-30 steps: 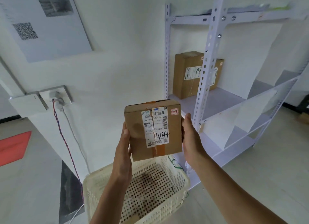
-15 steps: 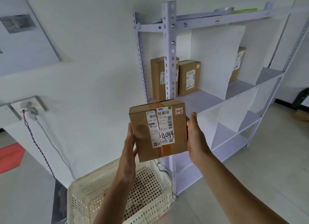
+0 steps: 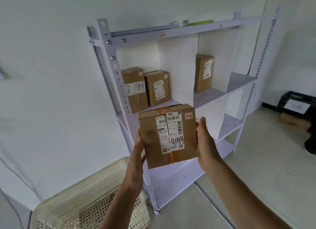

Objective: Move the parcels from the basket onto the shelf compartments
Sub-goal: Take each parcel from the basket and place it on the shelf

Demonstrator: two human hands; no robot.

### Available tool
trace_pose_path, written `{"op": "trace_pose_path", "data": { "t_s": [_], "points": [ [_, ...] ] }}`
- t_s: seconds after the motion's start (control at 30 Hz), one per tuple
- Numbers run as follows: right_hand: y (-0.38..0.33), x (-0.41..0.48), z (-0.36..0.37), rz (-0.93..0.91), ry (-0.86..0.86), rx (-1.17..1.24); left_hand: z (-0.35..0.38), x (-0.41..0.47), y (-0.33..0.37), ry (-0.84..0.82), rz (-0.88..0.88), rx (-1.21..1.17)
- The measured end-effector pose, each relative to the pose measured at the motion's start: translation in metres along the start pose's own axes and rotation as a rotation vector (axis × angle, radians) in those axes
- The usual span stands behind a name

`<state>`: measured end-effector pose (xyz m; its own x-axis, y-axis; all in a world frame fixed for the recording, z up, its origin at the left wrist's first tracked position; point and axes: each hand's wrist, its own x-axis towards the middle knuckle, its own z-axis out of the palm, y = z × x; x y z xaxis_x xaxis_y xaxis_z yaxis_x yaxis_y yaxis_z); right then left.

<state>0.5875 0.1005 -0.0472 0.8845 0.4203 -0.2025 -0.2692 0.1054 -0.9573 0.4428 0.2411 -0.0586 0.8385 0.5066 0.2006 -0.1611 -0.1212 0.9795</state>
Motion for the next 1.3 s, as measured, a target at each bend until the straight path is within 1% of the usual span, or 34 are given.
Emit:
{"op": "trace_pose_path", "data": {
  "t_s": [0.3, 0.53, 0.8, 0.93, 1.1, 1.2, 1.3],
  "points": [
    [-0.027, 0.049, -0.091, -0.034, 0.125, 0.030, 0.093, 0.062, -0.019, -0.107, -0.051, -0.014],
    [-0.050, 0.124, -0.150, -0.025, 0.229, 0.034, 0.165, 0.134, -0.040, -0.181, -0.099, -0.085],
    [-0.082, 0.219, -0.197, -0.044, 0.269, 0.058, 0.227, 0.227, -0.051, -0.156, -0.170, -0.152],
    [-0.089, 0.259, -0.209, -0.052, 0.243, 0.074, 0.245, 0.259, -0.055, -0.142, -0.174, -0.192],
    [-0.095, 0.314, -0.225, -0.037, 0.161, 0.070, 0.267, 0.299, -0.066, -0.107, -0.169, -0.157],
    [-0.101, 0.350, -0.231, -0.043, 0.109, 0.060, 0.284, 0.320, -0.069, -0.039, -0.157, -0.159],
    [-0.104, 0.394, -0.237, -0.044, 0.012, 0.062, 0.304, 0.344, -0.077, 0.068, -0.170, -0.168]
  ]
}}
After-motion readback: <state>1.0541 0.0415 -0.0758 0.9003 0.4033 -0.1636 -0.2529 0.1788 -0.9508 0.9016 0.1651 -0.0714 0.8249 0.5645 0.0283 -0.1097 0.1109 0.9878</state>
